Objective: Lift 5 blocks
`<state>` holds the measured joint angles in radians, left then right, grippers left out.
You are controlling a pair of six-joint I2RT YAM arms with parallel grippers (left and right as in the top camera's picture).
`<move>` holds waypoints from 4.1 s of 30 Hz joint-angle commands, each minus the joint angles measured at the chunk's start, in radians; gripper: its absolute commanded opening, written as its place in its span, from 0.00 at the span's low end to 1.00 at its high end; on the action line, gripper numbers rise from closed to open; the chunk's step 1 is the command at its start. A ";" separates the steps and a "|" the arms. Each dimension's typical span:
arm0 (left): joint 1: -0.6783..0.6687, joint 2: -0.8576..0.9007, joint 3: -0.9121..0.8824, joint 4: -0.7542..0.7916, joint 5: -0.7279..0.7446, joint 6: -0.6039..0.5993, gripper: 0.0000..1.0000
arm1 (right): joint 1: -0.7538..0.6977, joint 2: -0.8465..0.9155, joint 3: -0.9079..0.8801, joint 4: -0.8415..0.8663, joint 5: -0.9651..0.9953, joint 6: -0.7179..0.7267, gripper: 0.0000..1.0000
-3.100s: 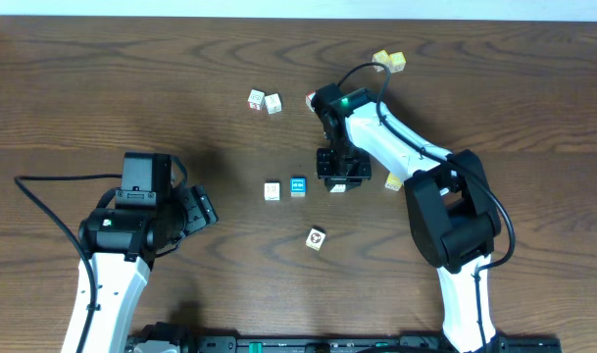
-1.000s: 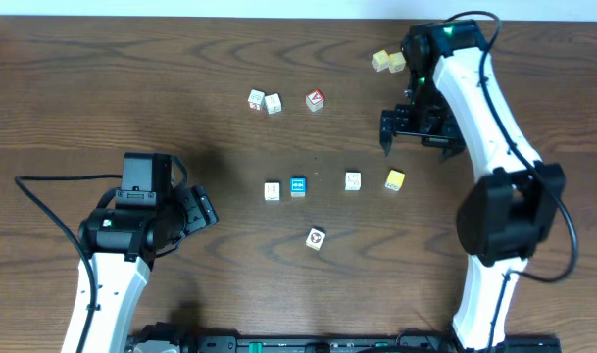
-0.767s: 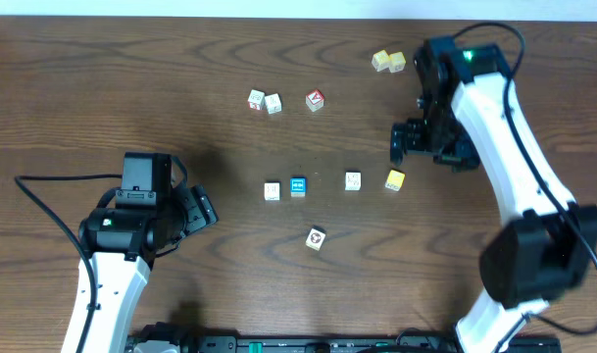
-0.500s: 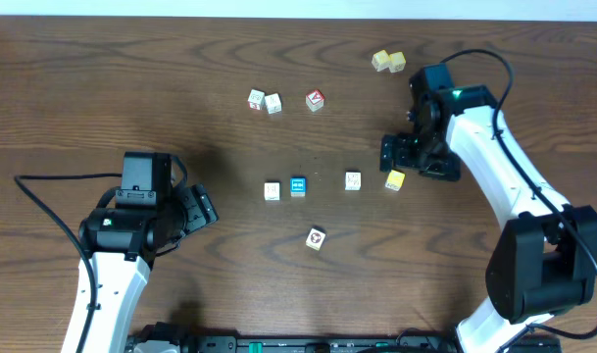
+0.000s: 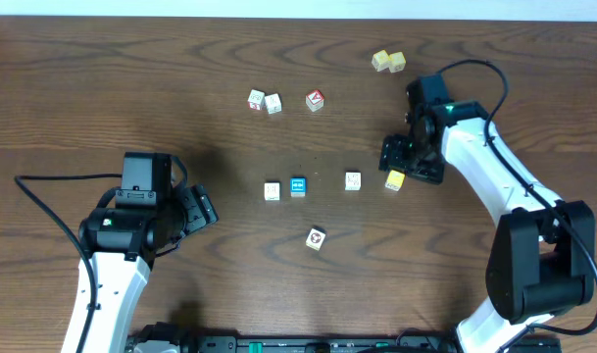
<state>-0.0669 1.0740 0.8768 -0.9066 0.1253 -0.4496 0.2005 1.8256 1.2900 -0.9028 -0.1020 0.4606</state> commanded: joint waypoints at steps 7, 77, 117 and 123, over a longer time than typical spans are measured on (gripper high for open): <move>0.005 0.003 0.015 0.003 -0.005 -0.009 0.81 | 0.016 0.001 -0.123 0.143 -0.031 0.044 0.67; 0.005 0.003 0.015 0.005 -0.005 -0.009 0.81 | 0.062 0.009 -0.078 0.232 -0.037 -0.336 0.48; 0.005 0.003 0.015 -0.005 -0.005 -0.009 0.82 | 0.061 0.010 -0.192 0.301 -0.014 -0.522 0.39; 0.005 0.003 0.015 -0.005 -0.005 -0.009 0.81 | 0.061 0.010 -0.192 0.331 0.023 -0.538 0.38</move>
<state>-0.0669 1.0756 0.8768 -0.9092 0.1249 -0.4496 0.2569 1.8259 1.1038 -0.5854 -0.1062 -0.0582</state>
